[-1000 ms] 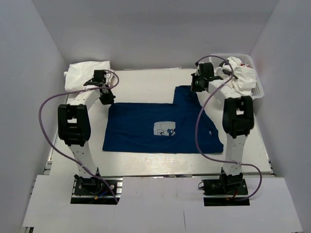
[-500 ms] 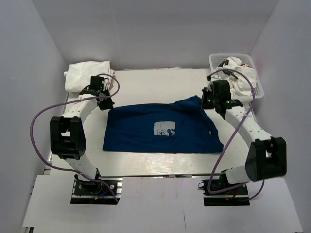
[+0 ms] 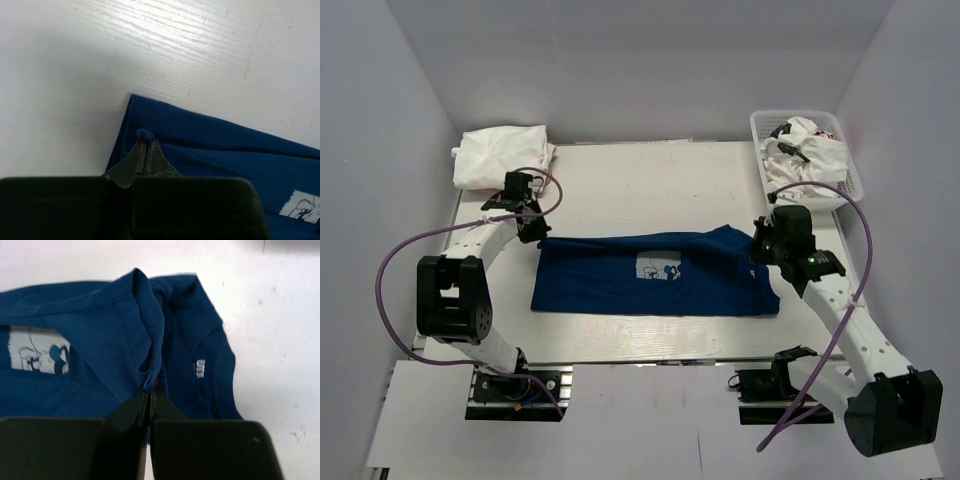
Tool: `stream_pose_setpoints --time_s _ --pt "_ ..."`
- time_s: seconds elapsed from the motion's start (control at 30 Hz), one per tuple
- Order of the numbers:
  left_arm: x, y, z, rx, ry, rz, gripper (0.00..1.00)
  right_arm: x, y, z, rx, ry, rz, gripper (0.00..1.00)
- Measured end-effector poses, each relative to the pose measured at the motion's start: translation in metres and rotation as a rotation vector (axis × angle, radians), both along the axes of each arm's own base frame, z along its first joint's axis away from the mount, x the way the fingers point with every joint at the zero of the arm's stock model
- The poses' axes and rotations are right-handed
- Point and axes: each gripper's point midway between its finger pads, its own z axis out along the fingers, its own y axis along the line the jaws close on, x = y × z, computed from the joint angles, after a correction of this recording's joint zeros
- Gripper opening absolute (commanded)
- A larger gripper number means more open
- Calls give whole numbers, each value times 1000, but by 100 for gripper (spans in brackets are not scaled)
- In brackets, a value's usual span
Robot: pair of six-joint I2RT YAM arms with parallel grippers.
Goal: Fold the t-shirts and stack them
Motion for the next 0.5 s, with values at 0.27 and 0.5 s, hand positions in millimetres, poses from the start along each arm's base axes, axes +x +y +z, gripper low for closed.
stream_pose_setpoints --time_s 0.27,0.5 --pt "-20 4 -13 4 36 40 0 -41 -6 -33 17 97 -21 0" --pt "-39 7 -18 -6 65 102 83 -62 2 -53 82 177 -17 39"
